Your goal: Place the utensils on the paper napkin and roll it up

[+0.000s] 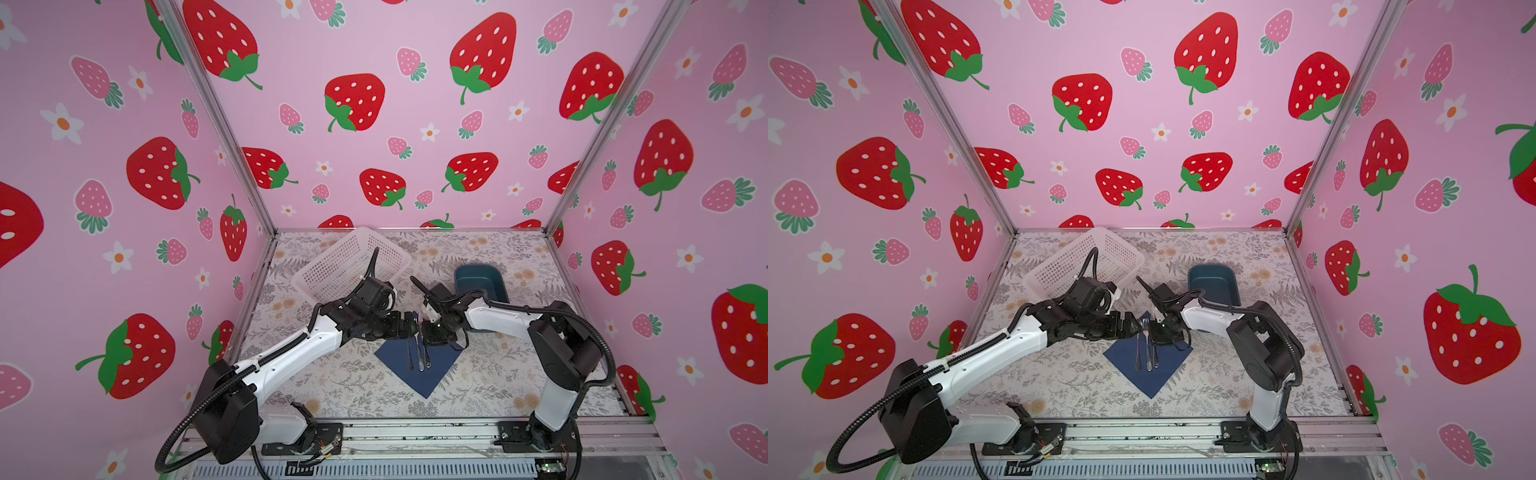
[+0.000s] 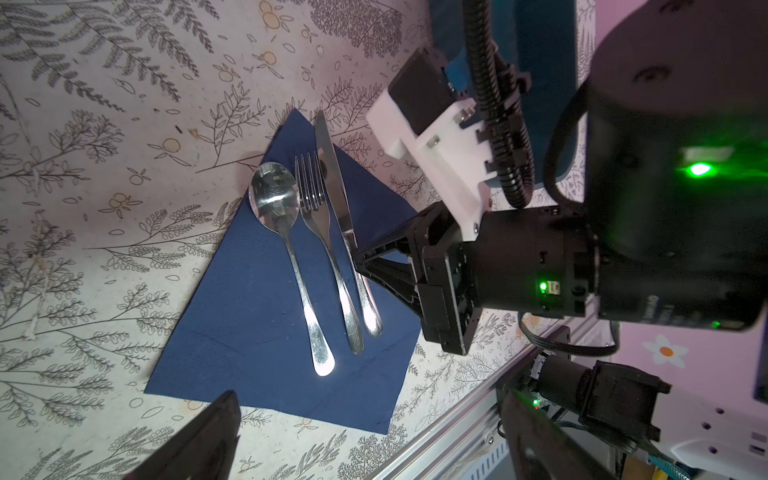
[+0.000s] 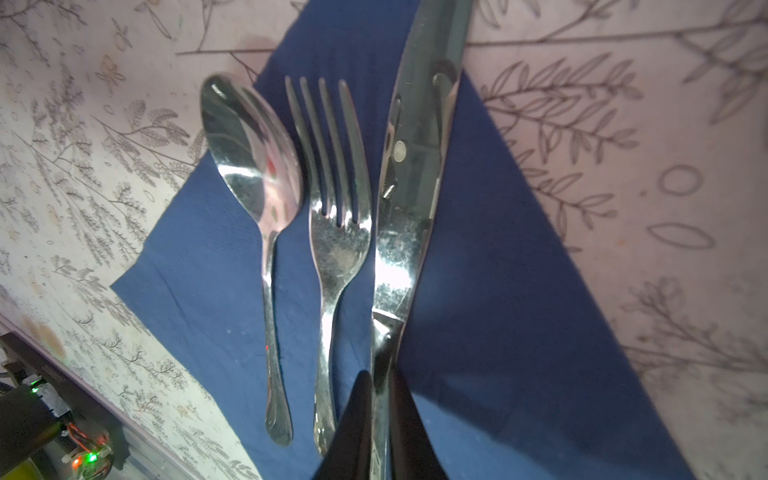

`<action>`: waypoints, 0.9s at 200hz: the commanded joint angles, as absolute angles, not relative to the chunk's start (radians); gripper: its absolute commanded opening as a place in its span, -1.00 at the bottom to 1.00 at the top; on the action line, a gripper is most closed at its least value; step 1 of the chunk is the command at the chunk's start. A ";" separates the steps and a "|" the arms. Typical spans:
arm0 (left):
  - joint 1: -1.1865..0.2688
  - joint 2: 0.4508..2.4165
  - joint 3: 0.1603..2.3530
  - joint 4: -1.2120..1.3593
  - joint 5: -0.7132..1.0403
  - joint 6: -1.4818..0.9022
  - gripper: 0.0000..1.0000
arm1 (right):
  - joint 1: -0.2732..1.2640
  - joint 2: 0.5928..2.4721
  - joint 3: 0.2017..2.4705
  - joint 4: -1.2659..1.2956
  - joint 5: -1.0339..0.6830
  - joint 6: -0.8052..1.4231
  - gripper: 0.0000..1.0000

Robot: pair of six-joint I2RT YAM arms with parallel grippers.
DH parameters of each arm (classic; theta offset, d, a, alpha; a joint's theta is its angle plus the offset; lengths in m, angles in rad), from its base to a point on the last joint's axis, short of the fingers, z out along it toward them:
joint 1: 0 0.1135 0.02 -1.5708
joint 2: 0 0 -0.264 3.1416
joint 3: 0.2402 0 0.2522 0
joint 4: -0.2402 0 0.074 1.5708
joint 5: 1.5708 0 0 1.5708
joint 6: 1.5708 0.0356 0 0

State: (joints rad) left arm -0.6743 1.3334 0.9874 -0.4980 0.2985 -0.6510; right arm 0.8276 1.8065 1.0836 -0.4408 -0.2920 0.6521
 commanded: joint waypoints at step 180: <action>-0.668 1.327 1.005 -0.521 0.284 -0.658 0.99 | 0.836 1.806 1.048 -0.459 -0.260 0.604 -0.80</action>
State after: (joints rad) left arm -0.6739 1.3331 0.9874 -0.4984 0.2955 -0.6518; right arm 0.8276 1.8061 1.0698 -0.4187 -0.2970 0.6239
